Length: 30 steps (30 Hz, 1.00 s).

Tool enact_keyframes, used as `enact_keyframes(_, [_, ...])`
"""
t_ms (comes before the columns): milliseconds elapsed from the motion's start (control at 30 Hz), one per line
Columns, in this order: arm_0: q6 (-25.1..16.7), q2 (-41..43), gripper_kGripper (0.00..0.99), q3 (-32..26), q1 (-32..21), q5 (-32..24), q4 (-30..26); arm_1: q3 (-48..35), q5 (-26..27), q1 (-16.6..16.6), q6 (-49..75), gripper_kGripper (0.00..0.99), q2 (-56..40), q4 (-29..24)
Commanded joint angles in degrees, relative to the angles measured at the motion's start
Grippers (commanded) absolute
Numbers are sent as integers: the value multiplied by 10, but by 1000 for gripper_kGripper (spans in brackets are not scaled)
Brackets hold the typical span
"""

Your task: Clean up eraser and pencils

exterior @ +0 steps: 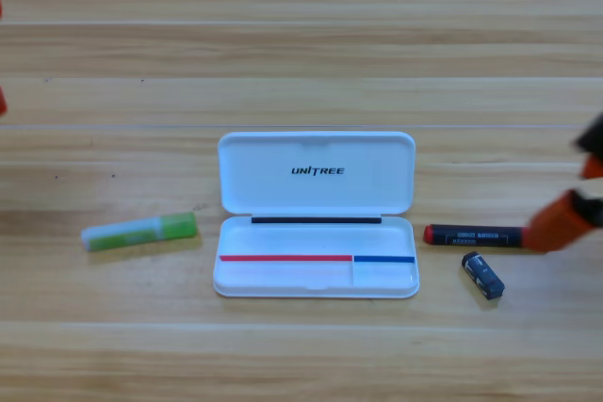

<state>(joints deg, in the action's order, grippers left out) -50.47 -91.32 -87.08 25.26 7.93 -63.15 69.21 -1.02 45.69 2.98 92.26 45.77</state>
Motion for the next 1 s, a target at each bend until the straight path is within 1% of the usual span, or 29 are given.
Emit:
enact_keyframes(33, [-7,-67,988,13,-23,-17,-5,31,8,-16,-20,963,136,6])
enact_keyframes(167, [2,-98,985,30,-21,-27,7,48,8,-16,-23,907,195,6])
enact_keyframes(267, [13,-128,976,38,-1,-31,15,56,8,-16,-23,859,229,6])
enact_keyframes(367, [22,-154,976,46,15,-36,28,61,15,-16,-23,824,248,6])
enact_keyframes(500, [27,-186,976,49,28,-41,46,65,18,-16,-24,808,264,6])
enact_keyframes(633, [28,-211,986,49,34,-43,64,68,25,-16,-23,709,274,6])
enact_keyframes(667, [28,-216,990,49,35,-43,67,70,26,-16,-21,658,277,6])
enact_keyframes(700, [27,-221,990,51,37,-43,74,71,27,-16,-20,635,280,6])
enact_keyframes(800, [30,-234,990,59,38,-46,94,73,35,-16,-14,494,290,7])
enact_keyframes(900, [35,-246,990,67,41,-49,112,73,37,-16,-10,393,298,7])
enact_keyframes(1000, [38,-256,989,75,44,-50,128,76,37,-16,-10,388,305,7])
